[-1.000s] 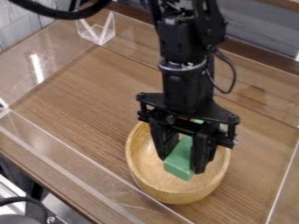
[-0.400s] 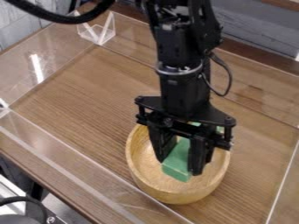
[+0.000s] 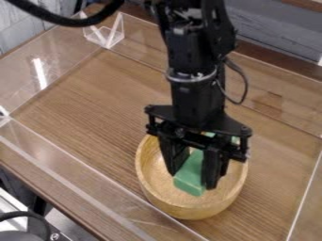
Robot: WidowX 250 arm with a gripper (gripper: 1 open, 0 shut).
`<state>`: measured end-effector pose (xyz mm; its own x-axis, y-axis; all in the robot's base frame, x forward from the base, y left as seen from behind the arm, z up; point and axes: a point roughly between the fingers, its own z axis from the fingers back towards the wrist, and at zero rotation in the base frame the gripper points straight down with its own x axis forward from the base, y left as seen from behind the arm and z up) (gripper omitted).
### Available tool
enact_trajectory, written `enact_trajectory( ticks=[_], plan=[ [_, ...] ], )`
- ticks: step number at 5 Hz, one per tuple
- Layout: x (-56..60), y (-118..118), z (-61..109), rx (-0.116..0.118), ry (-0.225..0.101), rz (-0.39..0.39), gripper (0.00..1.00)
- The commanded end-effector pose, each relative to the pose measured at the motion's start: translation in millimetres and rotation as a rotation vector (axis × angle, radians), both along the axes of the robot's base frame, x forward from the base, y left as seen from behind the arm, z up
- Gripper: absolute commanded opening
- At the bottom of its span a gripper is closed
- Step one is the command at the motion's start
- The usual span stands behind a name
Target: Put the green block in the brown bowl
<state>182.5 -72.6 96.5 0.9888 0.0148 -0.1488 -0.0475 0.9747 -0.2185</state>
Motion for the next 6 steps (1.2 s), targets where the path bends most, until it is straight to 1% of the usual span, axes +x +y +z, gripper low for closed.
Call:
enact_trajectory(
  ticks=[1, 6],
  plan=[
    [7.0, 0.9, 4.3, -0.009, -0.034, 0.015, 0.0],
    [8.6, 2.1, -0.9, -0.018, -0.027, 0.02, 0.0]
  ],
)
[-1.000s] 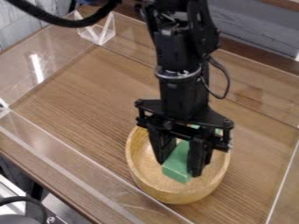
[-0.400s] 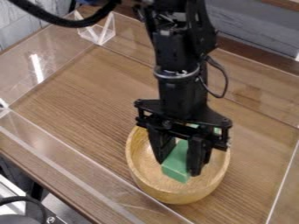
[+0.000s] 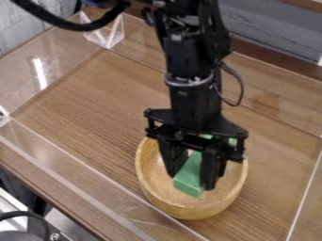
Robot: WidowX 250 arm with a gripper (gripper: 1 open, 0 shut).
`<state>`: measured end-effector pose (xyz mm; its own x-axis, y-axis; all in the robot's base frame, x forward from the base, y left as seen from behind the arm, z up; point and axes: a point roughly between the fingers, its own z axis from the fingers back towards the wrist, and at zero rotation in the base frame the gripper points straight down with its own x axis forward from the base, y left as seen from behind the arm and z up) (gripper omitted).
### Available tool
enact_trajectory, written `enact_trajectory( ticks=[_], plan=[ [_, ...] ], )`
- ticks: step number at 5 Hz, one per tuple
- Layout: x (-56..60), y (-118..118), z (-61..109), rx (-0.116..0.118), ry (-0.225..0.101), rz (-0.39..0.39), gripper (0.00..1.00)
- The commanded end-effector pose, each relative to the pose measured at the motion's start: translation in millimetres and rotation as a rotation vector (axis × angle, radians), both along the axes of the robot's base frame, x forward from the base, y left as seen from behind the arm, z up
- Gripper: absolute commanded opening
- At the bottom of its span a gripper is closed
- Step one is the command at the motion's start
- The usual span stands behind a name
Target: Put the green block in the brown bowl
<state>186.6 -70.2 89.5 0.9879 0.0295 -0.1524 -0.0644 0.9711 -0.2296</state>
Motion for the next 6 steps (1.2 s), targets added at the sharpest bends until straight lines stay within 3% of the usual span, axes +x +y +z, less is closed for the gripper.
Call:
enact_trajectory(
  ticks=[1, 3, 4, 6],
  plan=[
    [4.7, -1.9, 2.7, -0.006, -0.029, 0.004, 0.0],
    [5.2, -3.9, 0.9, -0.007, -0.026, 0.006, 0.0],
    [5.3, -4.8, 0.6, -0.007, -0.025, 0.007, 1.0],
    [22.7, -1.8, 5.7, 0.002, -0.033, 0.008, 1.0]
  ],
)
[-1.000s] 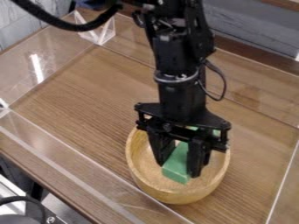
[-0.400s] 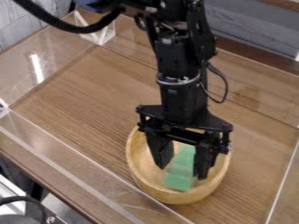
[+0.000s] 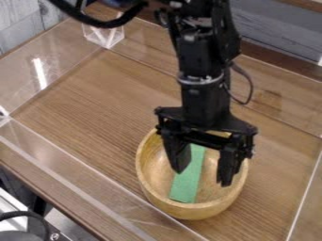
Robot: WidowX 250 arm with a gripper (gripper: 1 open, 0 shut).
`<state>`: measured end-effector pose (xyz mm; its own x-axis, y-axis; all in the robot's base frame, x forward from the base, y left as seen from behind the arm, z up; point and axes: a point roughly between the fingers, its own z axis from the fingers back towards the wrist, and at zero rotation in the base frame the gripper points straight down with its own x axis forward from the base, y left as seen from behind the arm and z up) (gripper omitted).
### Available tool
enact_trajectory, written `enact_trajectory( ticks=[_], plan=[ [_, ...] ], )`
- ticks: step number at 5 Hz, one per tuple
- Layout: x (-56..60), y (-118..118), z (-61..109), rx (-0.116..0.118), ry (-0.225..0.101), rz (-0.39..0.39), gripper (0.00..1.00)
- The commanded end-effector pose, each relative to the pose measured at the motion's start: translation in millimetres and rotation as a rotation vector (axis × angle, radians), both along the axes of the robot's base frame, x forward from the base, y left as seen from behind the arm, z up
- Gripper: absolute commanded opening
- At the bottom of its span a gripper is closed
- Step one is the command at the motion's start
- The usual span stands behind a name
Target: Put the green block in the brown bowl
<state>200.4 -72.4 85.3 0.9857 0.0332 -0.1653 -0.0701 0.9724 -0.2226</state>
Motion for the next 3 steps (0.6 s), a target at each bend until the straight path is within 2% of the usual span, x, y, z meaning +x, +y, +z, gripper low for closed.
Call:
enact_trajectory(
  ticks=[1, 3],
  plan=[
    [18.3, 4.0, 12.8, 0.001, -0.047, 0.008, 1.0],
    [29.2, 5.7, 19.1, 0.004, -0.053, 0.007, 1.0]
  ],
)
